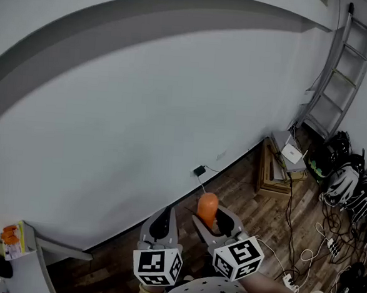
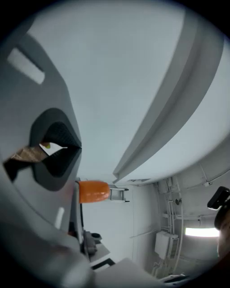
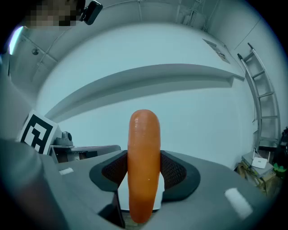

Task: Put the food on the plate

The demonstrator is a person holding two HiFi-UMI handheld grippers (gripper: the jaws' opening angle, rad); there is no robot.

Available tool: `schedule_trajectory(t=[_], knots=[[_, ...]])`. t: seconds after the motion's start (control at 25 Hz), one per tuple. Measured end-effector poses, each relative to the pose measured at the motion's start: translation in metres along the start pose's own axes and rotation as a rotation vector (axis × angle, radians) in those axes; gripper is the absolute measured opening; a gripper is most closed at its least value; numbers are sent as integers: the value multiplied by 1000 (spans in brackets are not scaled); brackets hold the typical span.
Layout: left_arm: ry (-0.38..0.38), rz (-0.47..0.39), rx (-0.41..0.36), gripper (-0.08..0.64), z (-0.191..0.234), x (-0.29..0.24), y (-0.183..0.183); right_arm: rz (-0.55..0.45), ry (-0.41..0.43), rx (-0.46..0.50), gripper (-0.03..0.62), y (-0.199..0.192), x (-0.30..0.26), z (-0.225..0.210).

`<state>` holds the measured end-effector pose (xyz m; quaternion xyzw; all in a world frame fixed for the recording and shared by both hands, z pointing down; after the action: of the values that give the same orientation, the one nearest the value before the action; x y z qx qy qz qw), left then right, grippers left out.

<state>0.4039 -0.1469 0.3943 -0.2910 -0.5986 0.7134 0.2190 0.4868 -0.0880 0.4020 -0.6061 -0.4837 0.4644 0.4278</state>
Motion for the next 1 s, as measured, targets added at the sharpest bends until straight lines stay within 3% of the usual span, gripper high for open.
schedule_trajectory(t=[0.24,0.48,0.8,1.0], knots=[[53,-3,10,8,25,31,-8,25,56,12,218,-13,-7,37],[200,-6,49,8,73,80,-17,67,195,31,218,-27,-25,94],[466,-42,99,8,133,152,-17,138,482,75,218,-40,-53,182],[676,-65,135,8,177,210,-23,185,680,98,218,-53,-72,246]])
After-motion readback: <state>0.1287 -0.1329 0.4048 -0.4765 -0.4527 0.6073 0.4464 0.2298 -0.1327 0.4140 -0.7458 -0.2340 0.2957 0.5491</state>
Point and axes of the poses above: the fingertips, and each gripper's own axes: x backward along the fingers, z to its left, y out of its top, the point moved 2 cm from there along x, backward along the fingers, and after that the axes turned 3 degrees about y, right-handed, at the moved point
